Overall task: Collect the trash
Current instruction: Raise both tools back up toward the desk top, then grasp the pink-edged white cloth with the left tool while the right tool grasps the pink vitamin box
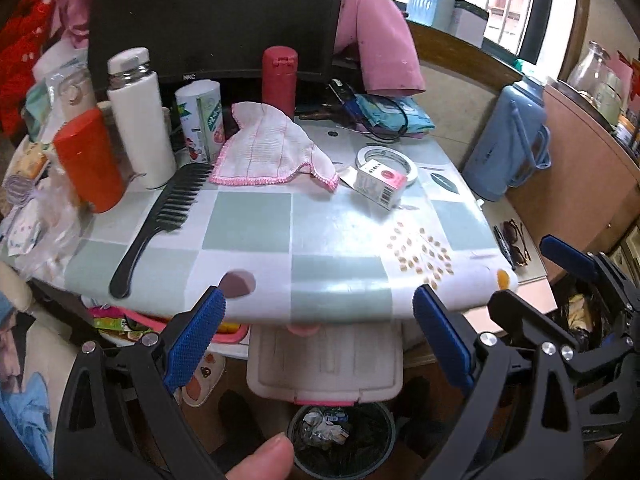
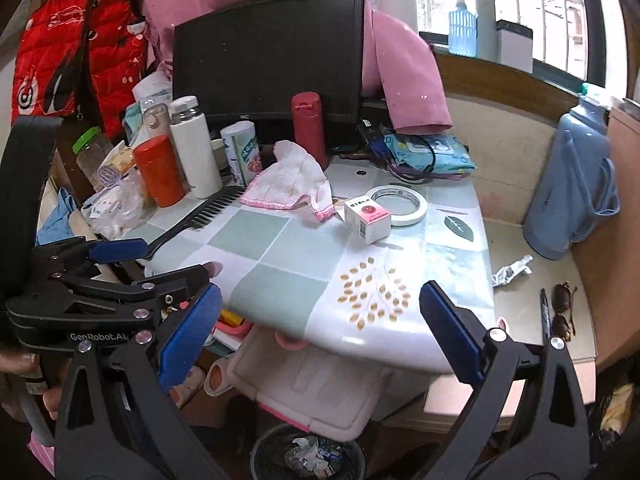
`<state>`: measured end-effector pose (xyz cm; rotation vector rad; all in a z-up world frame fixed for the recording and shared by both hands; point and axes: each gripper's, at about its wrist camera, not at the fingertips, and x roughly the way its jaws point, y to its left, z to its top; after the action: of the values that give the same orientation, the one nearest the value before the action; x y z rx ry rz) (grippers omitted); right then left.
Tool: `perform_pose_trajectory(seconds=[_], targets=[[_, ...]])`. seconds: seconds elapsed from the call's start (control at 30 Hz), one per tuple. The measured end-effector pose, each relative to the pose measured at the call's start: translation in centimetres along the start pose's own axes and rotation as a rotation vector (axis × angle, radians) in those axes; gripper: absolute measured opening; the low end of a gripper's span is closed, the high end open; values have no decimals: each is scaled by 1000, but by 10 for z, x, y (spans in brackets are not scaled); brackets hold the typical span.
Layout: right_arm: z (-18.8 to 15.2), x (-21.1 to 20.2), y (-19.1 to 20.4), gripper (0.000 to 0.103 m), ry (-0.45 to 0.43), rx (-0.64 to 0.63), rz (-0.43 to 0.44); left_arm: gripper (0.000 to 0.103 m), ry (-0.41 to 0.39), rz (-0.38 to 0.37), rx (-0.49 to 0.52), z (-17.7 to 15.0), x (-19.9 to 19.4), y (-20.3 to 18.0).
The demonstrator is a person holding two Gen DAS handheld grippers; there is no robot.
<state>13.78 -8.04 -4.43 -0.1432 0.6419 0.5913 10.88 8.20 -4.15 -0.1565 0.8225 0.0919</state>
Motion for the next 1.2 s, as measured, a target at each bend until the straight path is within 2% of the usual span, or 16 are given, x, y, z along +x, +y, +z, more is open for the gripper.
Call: perform_pose_trajectory(seconds=[0.33, 0.67, 1.2], targets=[[29, 71, -31, 98, 56, -8, 14, 92, 35, -7, 2, 41, 71, 7], [46, 139, -57, 98, 126, -22, 39, 92, 81, 4, -9, 65, 134, 15], [55, 197, -66, 98, 181, -22, 48, 92, 99, 25, -10, 93, 183, 30]])
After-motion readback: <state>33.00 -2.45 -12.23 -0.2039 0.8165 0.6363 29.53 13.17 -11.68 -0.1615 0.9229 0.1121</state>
